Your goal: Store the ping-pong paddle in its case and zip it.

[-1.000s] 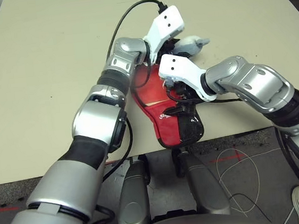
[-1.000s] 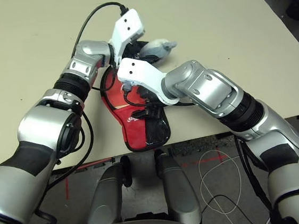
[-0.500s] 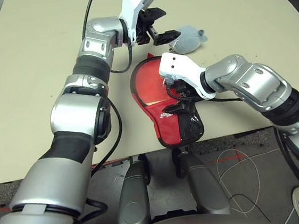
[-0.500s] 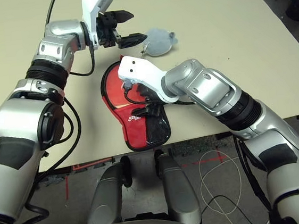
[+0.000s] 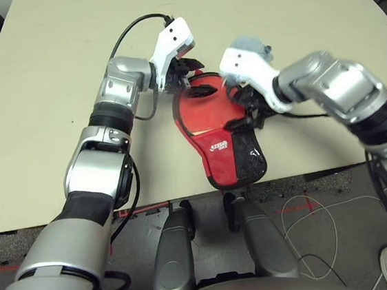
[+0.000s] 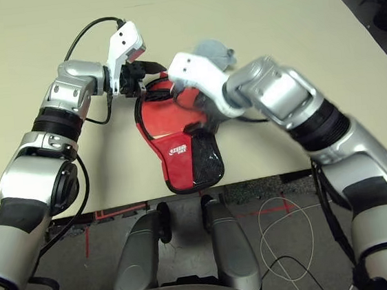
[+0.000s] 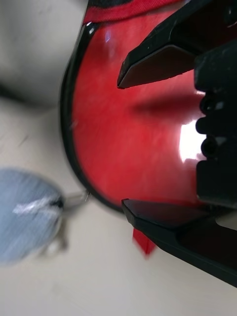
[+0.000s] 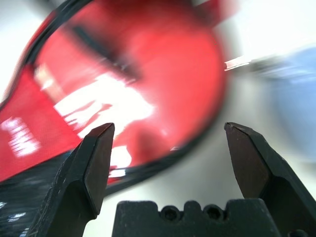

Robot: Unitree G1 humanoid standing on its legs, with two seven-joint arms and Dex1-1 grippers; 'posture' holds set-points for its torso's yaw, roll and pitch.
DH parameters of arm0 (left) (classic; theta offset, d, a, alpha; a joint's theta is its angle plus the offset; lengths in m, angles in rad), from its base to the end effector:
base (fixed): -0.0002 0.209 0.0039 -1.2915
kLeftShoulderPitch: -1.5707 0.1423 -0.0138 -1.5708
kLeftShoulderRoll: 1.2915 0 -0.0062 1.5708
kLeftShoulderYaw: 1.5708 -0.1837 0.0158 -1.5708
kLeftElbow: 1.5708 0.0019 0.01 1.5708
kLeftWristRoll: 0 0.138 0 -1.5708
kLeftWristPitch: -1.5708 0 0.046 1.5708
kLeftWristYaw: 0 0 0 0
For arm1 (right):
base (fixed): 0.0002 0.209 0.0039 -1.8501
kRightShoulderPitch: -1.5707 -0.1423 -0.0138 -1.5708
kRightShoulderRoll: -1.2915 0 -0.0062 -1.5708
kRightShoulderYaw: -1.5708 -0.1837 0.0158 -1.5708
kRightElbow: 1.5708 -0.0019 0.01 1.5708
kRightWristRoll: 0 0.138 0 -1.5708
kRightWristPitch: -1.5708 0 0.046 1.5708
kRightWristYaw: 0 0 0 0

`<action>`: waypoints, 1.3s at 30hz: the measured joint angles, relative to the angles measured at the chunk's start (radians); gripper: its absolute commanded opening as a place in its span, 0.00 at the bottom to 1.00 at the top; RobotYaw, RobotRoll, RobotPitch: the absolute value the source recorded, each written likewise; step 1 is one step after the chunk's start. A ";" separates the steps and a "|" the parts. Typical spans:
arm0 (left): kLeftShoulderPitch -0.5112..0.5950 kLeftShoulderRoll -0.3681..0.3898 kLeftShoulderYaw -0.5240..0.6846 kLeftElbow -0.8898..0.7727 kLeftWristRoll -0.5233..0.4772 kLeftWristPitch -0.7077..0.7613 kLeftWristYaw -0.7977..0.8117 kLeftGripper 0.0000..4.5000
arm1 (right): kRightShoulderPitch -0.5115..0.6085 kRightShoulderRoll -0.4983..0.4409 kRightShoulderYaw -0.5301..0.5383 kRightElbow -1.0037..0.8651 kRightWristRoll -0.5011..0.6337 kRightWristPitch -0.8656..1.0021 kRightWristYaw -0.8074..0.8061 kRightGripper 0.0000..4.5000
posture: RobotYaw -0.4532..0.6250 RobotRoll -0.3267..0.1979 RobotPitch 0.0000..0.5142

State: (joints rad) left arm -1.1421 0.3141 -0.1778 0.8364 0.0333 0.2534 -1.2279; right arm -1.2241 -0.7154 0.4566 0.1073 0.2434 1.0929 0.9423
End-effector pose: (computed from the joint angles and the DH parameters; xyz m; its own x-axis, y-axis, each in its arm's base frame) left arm 0.3703 0.1448 0.2143 0.3049 -0.8499 -0.4297 0.9508 0.2461 0.1880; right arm 0.3103 -0.1598 0.3033 0.5901 0.5507 -0.5903 -0.7973 0.5123 -0.3192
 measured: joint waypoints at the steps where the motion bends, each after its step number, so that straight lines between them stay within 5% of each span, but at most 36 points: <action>1: 0.004 -0.001 -0.004 -0.006 0.000 0.009 -0.003 0.99 | -0.020 0.000 -0.007 0.031 -0.016 -0.019 -0.006 1.00 | 0.45 0.62 0.50; 13: 0.039 0.003 -0.062 -0.092 0.007 0.082 -0.006 0.99 | -0.137 0.262 -0.106 0.600 -0.209 -0.340 -0.268 1.00 | 0.46 0.62 0.50; 22: 0.056 0.008 -0.077 -0.142 0.007 0.113 0.011 0.99 | -0.201 0.353 -0.190 0.998 -0.267 -0.515 -0.334 1.00 | 0.48 0.62 0.51; 25: 0.059 0.009 -0.078 -0.149 0.007 0.122 0.017 1.00 | -0.212 0.364 -0.222 1.058 -0.269 -0.529 -0.337 0.87 | 0.48 0.62 0.51; 35: 0.061 0.008 -0.081 -0.152 0.007 0.135 0.040 1.00 | -0.221 0.376 -0.233 1.089 -0.307 -0.536 -0.287 0.12 | 0.46 0.62 0.51; 39: 0.055 -0.001 -0.082 -0.139 0.007 0.136 0.056 1.00 | -0.218 0.357 -0.192 1.053 -0.352 -0.522 -0.225 0.05 | 0.46 0.62 0.51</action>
State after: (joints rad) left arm -1.0874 0.3131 -0.2595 0.6974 0.0402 0.3897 -1.1719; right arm -1.4420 -0.3585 0.2641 1.1603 -0.1087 0.5705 0.7171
